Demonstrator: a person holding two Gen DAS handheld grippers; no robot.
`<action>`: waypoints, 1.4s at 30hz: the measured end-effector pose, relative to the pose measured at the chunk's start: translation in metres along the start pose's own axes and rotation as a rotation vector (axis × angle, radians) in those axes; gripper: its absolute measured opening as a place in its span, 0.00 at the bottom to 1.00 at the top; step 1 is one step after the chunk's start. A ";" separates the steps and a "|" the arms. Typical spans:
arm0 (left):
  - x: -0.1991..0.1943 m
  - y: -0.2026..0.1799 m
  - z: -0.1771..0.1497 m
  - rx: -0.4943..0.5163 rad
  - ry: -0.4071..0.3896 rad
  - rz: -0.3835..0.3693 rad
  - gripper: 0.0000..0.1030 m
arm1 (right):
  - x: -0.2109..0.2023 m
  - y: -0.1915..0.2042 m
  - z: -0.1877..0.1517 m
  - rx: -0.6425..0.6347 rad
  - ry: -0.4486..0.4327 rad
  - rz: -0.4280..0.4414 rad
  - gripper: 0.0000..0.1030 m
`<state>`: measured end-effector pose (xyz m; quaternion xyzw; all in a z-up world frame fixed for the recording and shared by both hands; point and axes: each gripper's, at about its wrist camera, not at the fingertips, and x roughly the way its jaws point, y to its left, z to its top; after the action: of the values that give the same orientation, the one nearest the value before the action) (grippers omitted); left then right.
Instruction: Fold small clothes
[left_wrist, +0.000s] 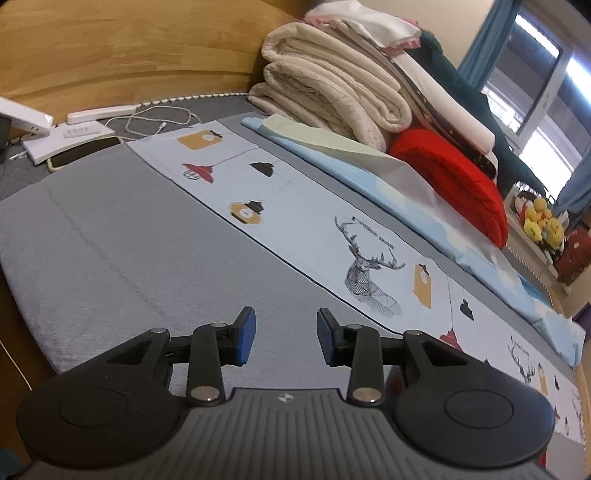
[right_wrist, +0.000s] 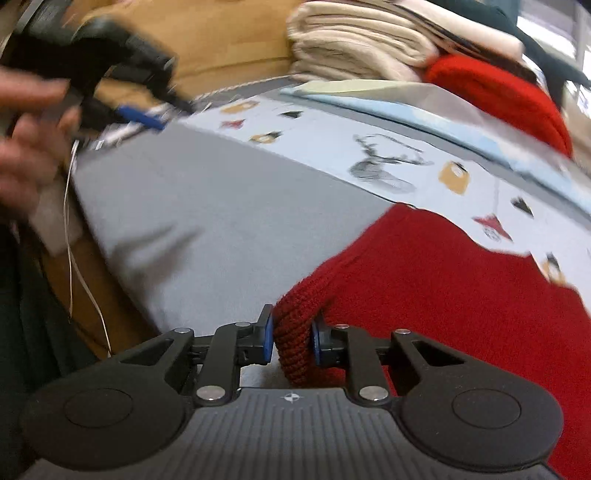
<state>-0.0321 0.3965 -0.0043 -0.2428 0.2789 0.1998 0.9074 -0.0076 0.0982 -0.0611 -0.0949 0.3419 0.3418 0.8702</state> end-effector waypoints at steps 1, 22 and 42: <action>0.001 -0.006 -0.001 0.010 0.002 -0.001 0.39 | -0.006 -0.009 0.003 0.034 -0.014 0.003 0.18; 0.054 -0.228 -0.078 0.350 0.120 -0.170 0.39 | -0.216 -0.318 -0.219 1.209 0.023 -0.556 0.27; 0.048 -0.229 -0.095 0.462 0.124 -0.132 0.40 | -0.146 -0.440 -0.124 0.923 0.033 -0.115 0.62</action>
<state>0.0798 0.1718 -0.0268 -0.0585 0.3558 0.0557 0.9311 0.1390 -0.3578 -0.0876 0.2779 0.4662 0.1033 0.8335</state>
